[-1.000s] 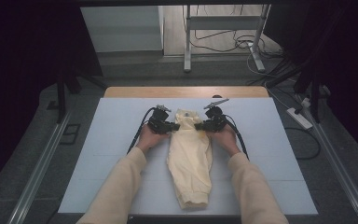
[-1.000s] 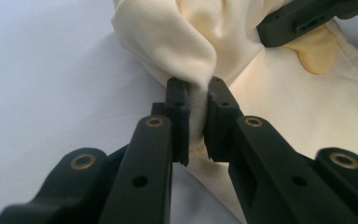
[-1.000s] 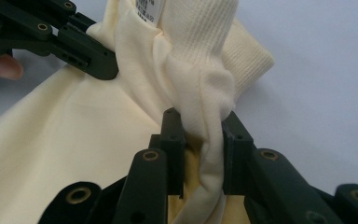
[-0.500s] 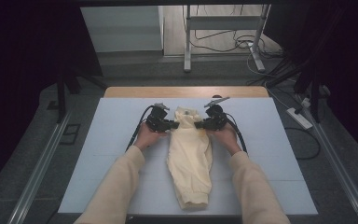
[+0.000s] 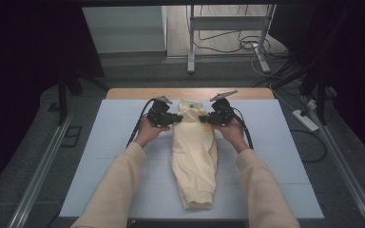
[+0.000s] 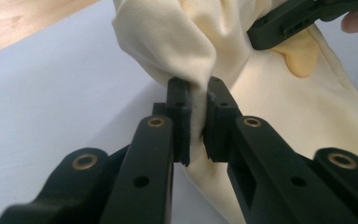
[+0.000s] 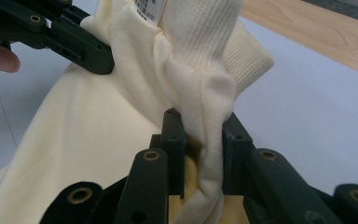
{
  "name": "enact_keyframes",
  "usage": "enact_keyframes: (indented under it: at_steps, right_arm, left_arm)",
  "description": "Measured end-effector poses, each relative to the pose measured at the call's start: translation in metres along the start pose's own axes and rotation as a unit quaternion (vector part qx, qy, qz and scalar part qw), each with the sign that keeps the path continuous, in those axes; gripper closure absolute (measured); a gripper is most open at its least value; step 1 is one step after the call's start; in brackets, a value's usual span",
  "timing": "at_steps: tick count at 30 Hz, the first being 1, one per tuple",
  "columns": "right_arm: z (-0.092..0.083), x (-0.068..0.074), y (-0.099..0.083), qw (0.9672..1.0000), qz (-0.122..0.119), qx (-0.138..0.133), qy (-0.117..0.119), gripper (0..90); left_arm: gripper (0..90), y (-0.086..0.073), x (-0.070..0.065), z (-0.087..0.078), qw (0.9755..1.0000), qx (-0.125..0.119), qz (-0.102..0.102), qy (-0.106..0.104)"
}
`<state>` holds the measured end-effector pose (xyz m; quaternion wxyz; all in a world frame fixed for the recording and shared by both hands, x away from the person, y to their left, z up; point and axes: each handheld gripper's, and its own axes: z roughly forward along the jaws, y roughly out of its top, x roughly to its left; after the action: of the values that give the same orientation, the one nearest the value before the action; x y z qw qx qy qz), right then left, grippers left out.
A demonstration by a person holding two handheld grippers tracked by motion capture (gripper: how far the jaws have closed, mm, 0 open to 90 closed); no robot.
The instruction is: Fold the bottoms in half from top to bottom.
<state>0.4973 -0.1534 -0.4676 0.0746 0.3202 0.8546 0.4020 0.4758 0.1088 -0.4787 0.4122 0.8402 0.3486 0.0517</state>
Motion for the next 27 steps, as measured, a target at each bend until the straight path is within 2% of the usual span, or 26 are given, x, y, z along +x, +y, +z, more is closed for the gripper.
enact_keyframes:
  at_steps: [14,19,22,27]
  right_arm:
    - [0.003,-0.002,-0.003,1.0,0.003,0.006,-0.003,74.9]
    - [-0.007,0.001,0.01,0.9996,-0.018,-0.006,-0.019,75.2]
    - [-0.018,0.002,0.022,0.9991,-0.023,-0.024,-0.027,75.3]
    - [-0.02,0.003,0.022,0.9991,-0.027,-0.015,-0.027,75.2]
  left_arm:
    - [81.9,0.0,0.001,0.004,1.0,0.001,-0.003,0.001]
    - [81.9,0.014,0.002,-0.008,0.9998,-0.021,-0.004,0.006]
    - [81.9,0.023,-0.001,-0.017,0.9994,-0.033,0.007,0.012]
    - [81.9,0.02,-0.003,-0.013,0.9996,-0.025,0.009,0.01]
